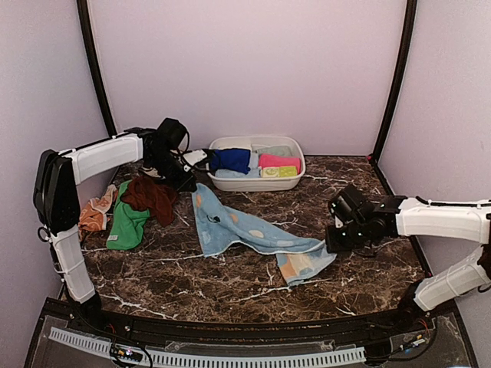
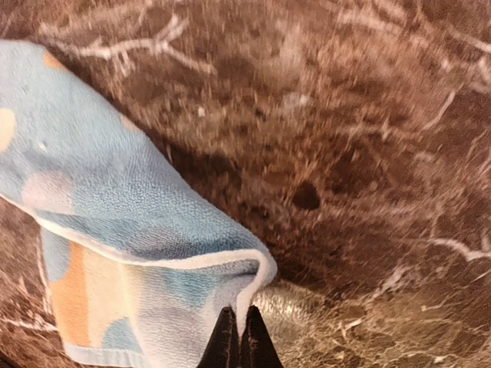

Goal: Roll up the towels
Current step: Pick up the towel from the center of the board, then flatten out the towel at the center of the board.

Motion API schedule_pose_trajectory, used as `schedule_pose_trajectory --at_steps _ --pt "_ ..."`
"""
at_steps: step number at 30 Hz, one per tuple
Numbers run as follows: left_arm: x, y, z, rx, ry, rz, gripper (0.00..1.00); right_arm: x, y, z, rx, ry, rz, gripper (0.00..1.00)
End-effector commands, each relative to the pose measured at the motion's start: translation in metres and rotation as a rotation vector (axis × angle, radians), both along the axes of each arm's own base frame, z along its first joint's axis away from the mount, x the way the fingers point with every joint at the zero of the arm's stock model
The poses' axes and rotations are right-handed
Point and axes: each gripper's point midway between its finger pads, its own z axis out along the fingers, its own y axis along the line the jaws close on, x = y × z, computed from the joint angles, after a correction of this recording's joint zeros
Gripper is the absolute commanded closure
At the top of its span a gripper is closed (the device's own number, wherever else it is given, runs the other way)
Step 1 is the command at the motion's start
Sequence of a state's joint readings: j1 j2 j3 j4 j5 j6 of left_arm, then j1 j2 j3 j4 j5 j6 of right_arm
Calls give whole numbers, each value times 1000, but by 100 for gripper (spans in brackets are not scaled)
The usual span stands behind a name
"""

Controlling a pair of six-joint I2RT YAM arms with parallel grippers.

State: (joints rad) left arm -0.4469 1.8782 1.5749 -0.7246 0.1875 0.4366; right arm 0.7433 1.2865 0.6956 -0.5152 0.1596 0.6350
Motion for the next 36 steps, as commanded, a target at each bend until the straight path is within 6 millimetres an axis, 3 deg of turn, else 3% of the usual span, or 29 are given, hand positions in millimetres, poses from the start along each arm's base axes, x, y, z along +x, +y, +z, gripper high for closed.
schedule_pose_trajectory --at_steps 1,6,10,13,15,17,19,21,23,24,25,27,29,32,36 --pt "35 8 88 12 -239 41 100 53 -9 71 -107 -221 -22 100" --pt "65 16 146 54 -422 65 100 82 -15 145 -204 -380 -10 100" --pt "73 23 158 94 -478 67 100 67 -3 162 -208 -417 70 100" --pt "73 29 152 108 -469 75 100 28 32 138 -197 -355 213 100" --pt "70 29 145 114 -455 67 100 -16 75 110 -127 -275 357 95" --pt "67 30 138 120 -442 59 100 -66 111 75 -70 -156 510 76" --pt "64 30 130 122 -424 51 100 -106 134 47 -24 -51 628 58" --pt "61 30 126 121 -409 46 100 -126 146 37 34 4 687 42" --pt "59 31 124 123 -395 44 100 -114 146 44 43 -28 665 25" --pt "57 31 123 125 -389 42 100 -104 144 52 64 -41 645 23" --pt "56 32 122 128 -383 40 100 -98 145 62 106 -51 639 22" --pt "53 33 121 135 -377 35 100 -63 136 81 196 -88 545 24" --pt "49 35 121 139 -372 32 100 -28 115 87 223 -111 408 31" --pt "44 36 120 133 -368 27 100 11 85 68 165 -70 258 39" --pt "40 37 114 137 -356 27 100 44 84 46 122 -48 234 41"
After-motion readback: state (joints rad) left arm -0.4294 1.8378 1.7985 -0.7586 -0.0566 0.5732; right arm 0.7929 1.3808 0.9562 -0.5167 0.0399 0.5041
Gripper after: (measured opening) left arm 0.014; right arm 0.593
